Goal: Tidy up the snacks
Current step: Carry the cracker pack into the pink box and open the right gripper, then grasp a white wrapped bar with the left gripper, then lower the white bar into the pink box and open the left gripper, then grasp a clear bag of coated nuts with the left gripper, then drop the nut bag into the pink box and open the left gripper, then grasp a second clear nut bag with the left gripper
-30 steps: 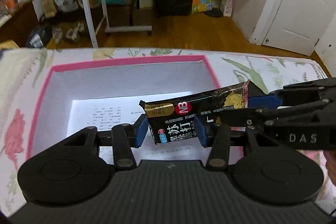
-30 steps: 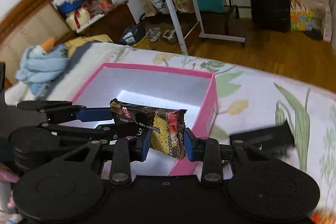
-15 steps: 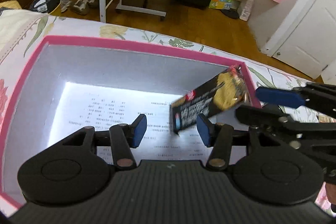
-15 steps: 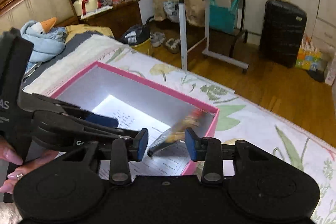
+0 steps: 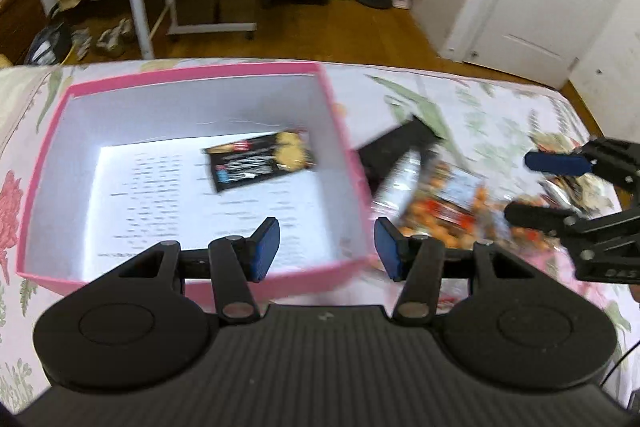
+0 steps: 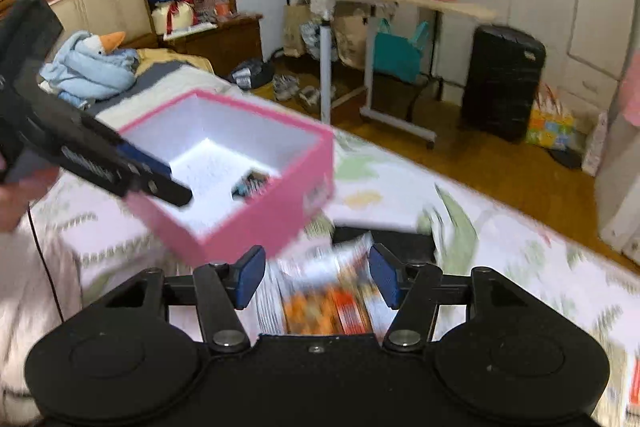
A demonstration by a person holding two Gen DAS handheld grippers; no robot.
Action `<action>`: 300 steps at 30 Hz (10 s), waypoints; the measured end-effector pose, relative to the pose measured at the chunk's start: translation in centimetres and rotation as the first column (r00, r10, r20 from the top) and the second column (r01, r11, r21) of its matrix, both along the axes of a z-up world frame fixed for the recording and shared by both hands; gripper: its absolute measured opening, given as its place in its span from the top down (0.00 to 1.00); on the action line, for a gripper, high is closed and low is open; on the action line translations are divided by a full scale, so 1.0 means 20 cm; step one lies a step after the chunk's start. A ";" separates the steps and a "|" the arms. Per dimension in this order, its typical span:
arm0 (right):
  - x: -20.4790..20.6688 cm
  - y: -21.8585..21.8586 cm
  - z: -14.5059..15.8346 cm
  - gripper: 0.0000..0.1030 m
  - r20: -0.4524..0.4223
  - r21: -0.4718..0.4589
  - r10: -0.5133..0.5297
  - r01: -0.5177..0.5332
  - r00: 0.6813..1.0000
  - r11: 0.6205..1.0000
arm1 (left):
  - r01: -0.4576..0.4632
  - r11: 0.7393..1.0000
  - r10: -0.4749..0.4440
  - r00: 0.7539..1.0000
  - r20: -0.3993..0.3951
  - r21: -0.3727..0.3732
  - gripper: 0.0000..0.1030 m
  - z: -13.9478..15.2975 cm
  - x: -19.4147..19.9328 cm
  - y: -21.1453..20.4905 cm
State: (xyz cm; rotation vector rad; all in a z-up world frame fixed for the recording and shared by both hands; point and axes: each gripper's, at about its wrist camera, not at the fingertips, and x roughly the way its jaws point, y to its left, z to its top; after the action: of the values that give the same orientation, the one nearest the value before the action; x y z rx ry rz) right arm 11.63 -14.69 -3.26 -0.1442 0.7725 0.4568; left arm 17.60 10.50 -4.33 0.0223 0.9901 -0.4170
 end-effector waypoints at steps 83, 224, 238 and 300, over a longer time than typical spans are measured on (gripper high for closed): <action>-0.23 0.33 0.16 0.69 -0.082 0.098 0.046 -0.038 0.996 0.994 | -0.132 0.991 0.129 0.987 0.097 0.026 0.82 0.39 -0.45 0.11; 0.70 0.88 -0.42 0.69 -0.445 0.273 0.017 0.117 0.895 0.955 | -0.265 0.865 0.197 0.960 0.198 0.427 0.54 -0.23 0.37 0.46; 0.30 0.37 0.17 0.59 -0.317 0.089 -0.042 0.074 0.947 0.993 | -0.155 0.978 0.137 0.982 0.132 0.138 0.52 0.17 -0.04 0.35; -0.06 -0.38 -0.54 0.12 -0.402 -0.302 -0.121 -0.007 0.908 0.953 | -0.051 0.942 -0.092 0.912 -0.400 -0.333 0.62 -0.65 -0.15 -0.98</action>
State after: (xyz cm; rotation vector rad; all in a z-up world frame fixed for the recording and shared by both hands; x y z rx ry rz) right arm 10.46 -22.26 -14.16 -0.3111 1.2654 0.3133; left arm 14.60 -9.18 -17.35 -0.3815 1.3228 -0.6236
